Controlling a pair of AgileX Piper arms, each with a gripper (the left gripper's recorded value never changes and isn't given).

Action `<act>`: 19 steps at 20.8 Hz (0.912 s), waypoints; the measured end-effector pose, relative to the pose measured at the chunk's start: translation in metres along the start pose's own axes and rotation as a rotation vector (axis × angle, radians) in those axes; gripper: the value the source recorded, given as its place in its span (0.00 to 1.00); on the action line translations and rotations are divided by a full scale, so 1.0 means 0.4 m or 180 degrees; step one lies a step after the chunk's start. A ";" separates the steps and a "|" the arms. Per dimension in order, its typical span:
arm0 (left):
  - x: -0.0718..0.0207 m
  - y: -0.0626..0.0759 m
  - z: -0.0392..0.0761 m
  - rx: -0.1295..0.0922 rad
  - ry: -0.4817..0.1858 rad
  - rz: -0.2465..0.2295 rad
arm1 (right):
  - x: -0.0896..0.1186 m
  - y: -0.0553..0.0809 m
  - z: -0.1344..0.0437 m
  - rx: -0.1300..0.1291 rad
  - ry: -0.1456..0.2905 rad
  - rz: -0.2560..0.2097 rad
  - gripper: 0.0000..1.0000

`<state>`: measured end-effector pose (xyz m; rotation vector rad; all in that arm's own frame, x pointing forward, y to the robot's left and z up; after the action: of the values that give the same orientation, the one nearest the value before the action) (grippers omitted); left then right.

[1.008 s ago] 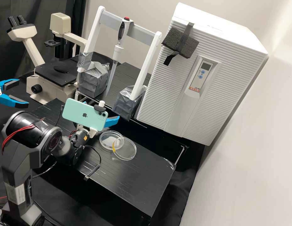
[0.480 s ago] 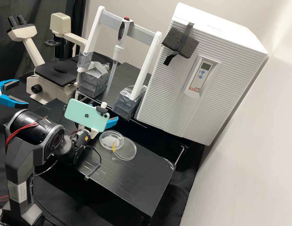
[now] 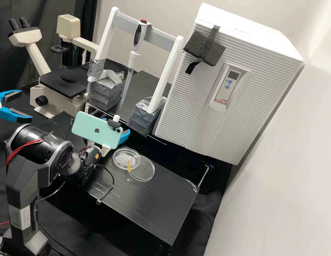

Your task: Open the bottle

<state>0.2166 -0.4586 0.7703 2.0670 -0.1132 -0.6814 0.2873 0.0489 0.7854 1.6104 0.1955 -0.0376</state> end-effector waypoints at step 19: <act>0.000 0.000 0.000 0.0000 0.0000 0.0000 | 0.009 -0.005 -0.020 -0.0009 0.0097 -0.0022 0.00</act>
<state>0.2166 -0.4586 0.7703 2.0670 -0.1132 -0.6814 0.2899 0.0572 0.7832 1.6083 0.2247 -0.0181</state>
